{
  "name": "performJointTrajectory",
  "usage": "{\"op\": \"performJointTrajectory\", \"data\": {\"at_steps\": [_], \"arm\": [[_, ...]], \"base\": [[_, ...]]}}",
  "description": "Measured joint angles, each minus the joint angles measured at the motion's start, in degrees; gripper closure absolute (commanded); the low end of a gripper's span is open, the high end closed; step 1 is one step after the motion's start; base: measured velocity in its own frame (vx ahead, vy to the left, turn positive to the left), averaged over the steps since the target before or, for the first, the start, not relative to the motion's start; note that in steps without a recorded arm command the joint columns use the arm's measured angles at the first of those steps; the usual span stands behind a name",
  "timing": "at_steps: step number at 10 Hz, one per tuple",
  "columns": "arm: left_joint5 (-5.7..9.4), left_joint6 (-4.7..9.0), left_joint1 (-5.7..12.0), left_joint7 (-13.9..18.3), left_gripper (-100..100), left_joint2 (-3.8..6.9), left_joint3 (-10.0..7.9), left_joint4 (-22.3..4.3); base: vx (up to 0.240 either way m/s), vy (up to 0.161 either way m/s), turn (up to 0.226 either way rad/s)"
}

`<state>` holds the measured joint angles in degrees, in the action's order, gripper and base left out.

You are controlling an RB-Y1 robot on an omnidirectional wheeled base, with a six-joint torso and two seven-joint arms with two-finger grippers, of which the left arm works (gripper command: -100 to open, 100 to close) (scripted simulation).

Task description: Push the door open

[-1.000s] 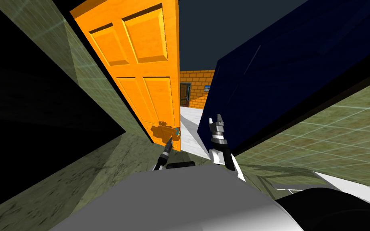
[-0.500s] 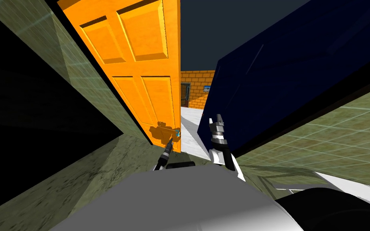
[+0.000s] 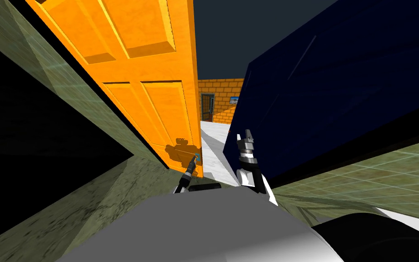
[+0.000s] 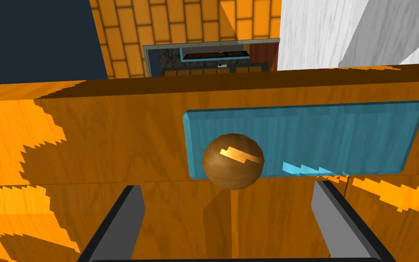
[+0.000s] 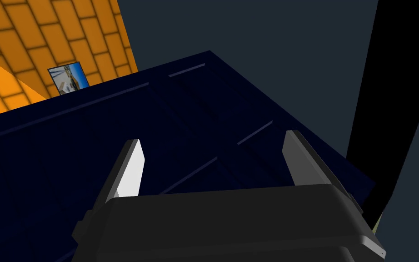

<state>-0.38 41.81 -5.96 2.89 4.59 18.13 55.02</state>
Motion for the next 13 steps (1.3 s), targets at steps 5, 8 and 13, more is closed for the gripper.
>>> {"op": "performJointTrajectory", "data": {"at_steps": [5,8,13], "arm": [[0.08,0.09,0.64,-0.1,100,-0.46,-0.41,-0.8],[0.06,-0.03,0.50,-0.1,100,-0.44,-0.37,-1.0],[0.31,-0.46,0.34,-0.6,100,-0.39,-1.08,-1.4]], "base": [[0.044,-0.011,-0.007],[-0.006,0.002,0.002],[0.149,-0.055,0.034]]}}
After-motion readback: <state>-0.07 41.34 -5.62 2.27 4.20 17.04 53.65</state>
